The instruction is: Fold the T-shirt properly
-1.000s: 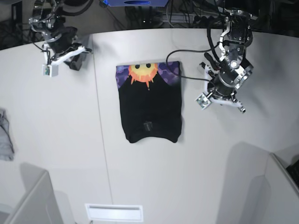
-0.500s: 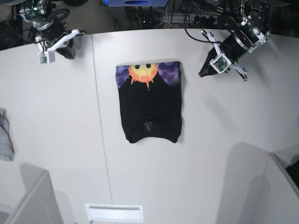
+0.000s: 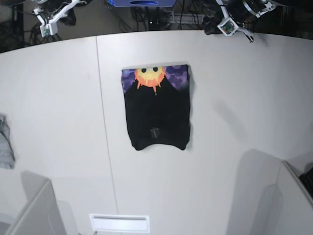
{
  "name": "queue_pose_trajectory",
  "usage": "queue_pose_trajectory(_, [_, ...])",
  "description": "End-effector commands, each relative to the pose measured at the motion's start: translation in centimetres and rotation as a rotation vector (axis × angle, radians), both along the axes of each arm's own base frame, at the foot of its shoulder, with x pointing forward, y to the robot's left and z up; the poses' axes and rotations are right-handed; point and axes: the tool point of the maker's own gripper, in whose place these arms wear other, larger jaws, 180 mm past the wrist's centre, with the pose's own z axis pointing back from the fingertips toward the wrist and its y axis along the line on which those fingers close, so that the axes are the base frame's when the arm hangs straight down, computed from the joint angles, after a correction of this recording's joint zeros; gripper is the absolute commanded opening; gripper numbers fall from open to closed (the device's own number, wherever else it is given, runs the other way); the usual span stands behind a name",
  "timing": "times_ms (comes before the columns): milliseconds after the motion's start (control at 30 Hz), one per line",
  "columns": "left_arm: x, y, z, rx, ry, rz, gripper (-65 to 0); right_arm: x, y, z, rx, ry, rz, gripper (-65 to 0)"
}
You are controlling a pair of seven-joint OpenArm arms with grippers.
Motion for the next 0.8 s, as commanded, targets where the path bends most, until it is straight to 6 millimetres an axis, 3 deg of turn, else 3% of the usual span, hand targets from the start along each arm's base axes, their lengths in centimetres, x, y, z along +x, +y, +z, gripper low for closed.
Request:
queue_pose_trajectory(0, [-0.8,-0.1,0.3,0.007,0.001,-0.019,-65.0,-0.5,0.0,0.5,-0.001,-0.003,0.008,-65.0])
queue_pose_trajectory(133, [-4.4,1.1,-1.4,0.156,0.067,-0.114,-65.0,-3.2,0.2,0.2,0.004,0.072,0.012,-65.0])
queue_pose_trajectory(267, [-7.4,1.6,-2.1,0.175,0.147,-0.122,-65.0,-5.9,0.2,-0.5,0.001,0.195,0.029,-65.0])
queue_pose_trajectory(467, [-10.4,4.1,-5.3,0.204,0.273,-0.071,-65.0,-9.1,0.1,-3.7,-0.095,0.386,0.143,-65.0])
queue_pose_trajectory(767, [-13.7,8.5,-11.5,0.261,0.457,0.03,-65.0,-14.6,5.1,-9.5,-0.115,0.571,0.436,-65.0])
